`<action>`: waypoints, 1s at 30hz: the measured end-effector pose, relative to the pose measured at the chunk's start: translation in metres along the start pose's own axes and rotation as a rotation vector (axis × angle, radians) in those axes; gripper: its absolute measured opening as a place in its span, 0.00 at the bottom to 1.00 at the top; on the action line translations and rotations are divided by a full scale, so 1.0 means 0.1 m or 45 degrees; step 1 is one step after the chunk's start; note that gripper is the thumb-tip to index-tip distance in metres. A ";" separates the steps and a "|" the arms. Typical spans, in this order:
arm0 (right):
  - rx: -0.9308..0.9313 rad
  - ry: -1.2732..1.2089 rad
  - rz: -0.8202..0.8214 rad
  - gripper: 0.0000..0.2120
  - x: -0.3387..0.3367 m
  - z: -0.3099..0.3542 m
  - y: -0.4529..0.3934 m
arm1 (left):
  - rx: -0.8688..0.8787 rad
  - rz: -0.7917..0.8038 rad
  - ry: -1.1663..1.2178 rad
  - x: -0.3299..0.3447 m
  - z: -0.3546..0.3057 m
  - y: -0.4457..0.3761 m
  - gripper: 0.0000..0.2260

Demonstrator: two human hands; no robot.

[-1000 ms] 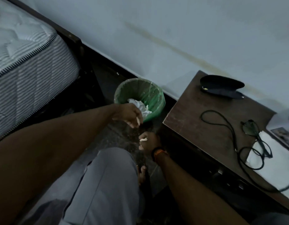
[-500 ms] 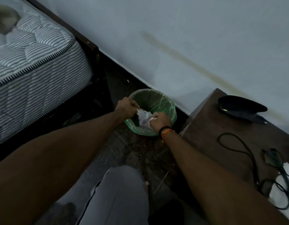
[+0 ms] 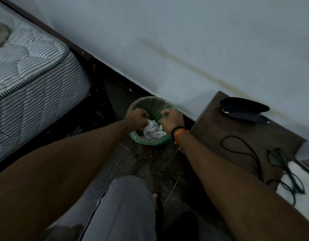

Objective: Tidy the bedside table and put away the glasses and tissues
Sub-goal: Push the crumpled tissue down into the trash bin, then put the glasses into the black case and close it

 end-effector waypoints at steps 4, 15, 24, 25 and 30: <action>-0.196 0.084 -0.047 0.17 -0.30 0.23 0.26 | 0.158 0.023 -0.075 -0.01 -0.49 0.23 0.10; -0.188 0.229 -0.370 0.13 -1.68 -0.33 1.24 | 0.600 0.075 -0.386 0.36 -1.80 1.12 0.15; -0.046 0.205 -0.528 0.14 -2.29 -1.04 1.95 | 0.786 0.212 -0.450 1.18 -2.43 1.61 0.11; -0.023 0.197 -0.530 0.15 -2.32 -1.11 2.01 | 0.800 0.217 -0.468 1.26 -2.48 1.65 0.10; 0.055 0.121 -0.603 0.14 -2.49 -1.38 2.15 | 0.866 0.297 -0.475 1.61 -2.60 1.79 0.12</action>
Point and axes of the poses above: each hand's wrist, its own y-axis away from the middle knuckle, its own x-axis out of the palm, z = x × y, the point moved 8 cm from there along -y, towards the middle knuckle, and after that the axes turned 5 degrees about -y, right-handed, at the moved point
